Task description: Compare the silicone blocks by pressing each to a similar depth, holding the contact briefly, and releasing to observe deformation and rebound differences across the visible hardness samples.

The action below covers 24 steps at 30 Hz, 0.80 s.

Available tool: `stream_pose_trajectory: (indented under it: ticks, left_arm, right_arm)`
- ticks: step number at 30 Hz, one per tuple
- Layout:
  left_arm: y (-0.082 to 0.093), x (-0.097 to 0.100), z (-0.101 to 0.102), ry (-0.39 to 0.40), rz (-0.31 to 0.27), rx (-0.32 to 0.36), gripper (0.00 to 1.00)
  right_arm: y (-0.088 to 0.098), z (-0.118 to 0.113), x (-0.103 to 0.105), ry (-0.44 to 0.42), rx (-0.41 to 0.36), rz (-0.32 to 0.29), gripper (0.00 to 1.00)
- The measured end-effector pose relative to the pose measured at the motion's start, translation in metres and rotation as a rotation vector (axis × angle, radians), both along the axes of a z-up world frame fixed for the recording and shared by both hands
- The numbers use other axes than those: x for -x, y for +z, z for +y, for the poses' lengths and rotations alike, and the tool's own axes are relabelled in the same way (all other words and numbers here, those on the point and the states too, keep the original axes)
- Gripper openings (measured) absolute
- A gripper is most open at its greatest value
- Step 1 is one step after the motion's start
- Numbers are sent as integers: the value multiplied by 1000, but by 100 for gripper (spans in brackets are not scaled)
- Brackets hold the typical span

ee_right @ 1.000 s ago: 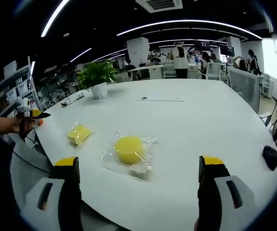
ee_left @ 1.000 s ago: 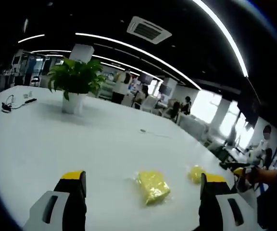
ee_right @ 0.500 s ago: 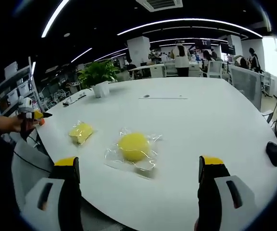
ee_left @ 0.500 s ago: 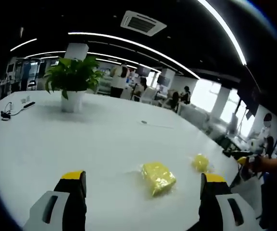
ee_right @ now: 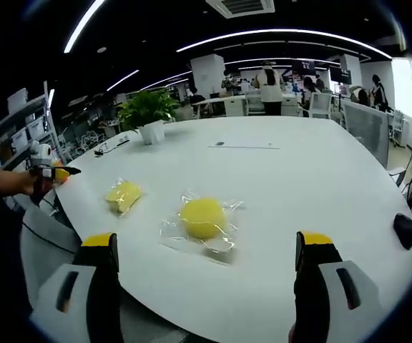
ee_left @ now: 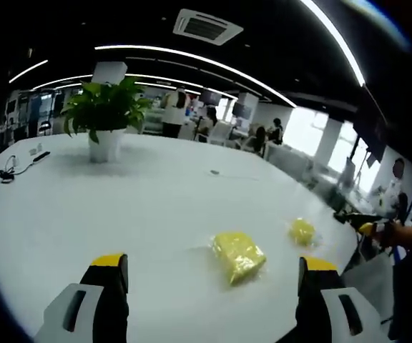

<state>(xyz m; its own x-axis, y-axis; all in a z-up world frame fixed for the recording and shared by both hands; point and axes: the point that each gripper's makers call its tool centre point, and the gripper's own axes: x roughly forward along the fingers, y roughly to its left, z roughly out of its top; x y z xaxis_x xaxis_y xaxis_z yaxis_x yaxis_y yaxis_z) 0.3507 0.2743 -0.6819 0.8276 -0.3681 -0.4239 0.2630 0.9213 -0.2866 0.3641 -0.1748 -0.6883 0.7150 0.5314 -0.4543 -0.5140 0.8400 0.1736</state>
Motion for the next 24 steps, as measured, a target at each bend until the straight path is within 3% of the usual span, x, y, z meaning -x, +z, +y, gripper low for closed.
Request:
stream_pose_trajectory:
  ticks: [10, 15, 17, 24]
  left_arm:
    - [-12, -29, -10, -31, 39, 12, 100]
    - [-22, -41, -16, -41, 80, 74, 91]
    - [-29, -48, -13, -32, 91, 67, 93]
    - [-46, -70, -22, -16, 146, 144, 92]
  right_arm:
    - [-5, 4, 7, -2, -12, 18, 96]
    - [-4, 2, 8, -30, -46, 24, 96]
    - [-6, 3, 10, -21, -36, 27, 96]
    - [-8, 3, 15, -13, -25, 39, 96]
